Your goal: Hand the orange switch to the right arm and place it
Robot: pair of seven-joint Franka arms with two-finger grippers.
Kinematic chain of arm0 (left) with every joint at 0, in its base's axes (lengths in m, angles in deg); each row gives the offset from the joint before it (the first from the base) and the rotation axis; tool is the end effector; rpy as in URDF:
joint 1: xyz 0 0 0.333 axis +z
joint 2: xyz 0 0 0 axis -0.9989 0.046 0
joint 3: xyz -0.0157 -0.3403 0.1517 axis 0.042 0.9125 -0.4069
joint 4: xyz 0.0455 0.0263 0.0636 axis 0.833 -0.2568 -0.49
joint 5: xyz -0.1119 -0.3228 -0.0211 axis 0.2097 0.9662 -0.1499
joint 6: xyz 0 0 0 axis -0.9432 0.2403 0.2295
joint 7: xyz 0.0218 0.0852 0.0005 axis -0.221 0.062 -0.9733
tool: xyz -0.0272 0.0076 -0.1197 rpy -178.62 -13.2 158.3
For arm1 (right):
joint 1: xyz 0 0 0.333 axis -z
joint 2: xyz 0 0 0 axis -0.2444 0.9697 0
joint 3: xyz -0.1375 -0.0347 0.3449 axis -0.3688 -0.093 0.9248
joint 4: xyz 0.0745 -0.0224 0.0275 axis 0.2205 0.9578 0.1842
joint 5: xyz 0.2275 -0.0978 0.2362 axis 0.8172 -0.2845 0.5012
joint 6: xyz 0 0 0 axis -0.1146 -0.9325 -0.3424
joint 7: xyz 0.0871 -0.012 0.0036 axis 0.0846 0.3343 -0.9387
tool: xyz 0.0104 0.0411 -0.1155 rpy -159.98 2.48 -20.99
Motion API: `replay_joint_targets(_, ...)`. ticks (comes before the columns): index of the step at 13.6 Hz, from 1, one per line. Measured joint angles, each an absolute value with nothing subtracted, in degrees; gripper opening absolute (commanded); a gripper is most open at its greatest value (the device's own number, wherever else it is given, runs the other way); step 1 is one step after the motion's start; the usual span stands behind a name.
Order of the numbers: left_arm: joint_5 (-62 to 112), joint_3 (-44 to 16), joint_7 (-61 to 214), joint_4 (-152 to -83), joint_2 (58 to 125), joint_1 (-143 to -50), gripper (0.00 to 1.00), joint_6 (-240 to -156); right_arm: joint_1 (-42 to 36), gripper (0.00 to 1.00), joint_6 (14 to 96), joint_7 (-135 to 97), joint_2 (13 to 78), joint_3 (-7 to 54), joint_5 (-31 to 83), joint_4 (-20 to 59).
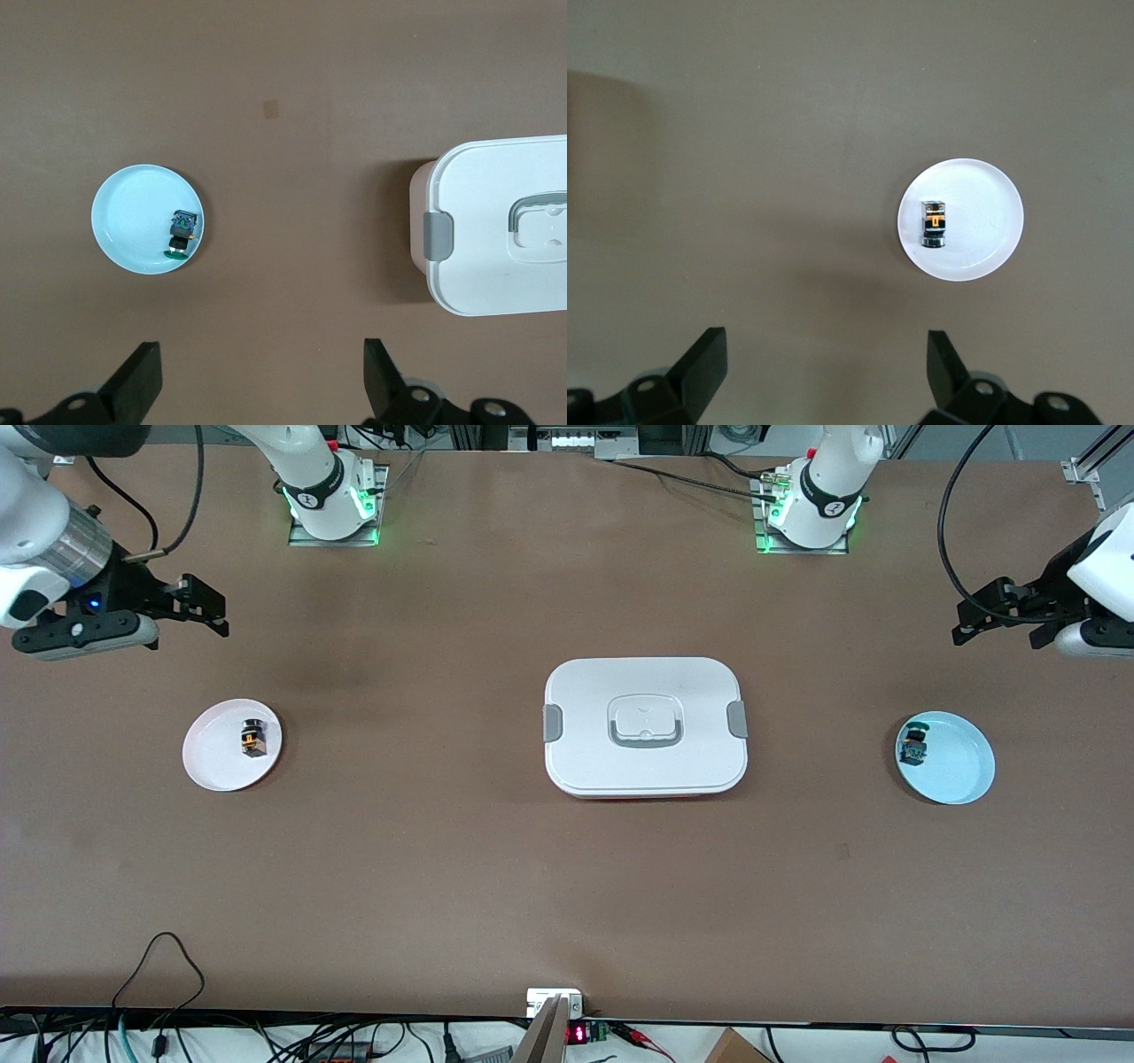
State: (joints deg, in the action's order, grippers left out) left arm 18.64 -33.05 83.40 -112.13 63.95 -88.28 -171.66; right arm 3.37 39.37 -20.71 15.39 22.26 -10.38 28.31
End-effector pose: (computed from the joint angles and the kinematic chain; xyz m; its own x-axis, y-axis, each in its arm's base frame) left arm 0.4893 -0.0074 0.6536 0.9996 -0.0154 -0.0228 -0.0144 -0.9990 0.0416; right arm 0.4637 0.0307 0.6092 0.9824 0.1865 -0.0128 0.1861 -0.9822 -0.0268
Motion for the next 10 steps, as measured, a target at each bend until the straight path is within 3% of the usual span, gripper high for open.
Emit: replay_joint_targets(10, 14.05, -32.99, 83.41, -112.07, 64.17, -89.08, 1.00, -171.66, 3.03, 1.00, 36.40, -20.90, 17.81, 22.36, -12.01, 22.48)
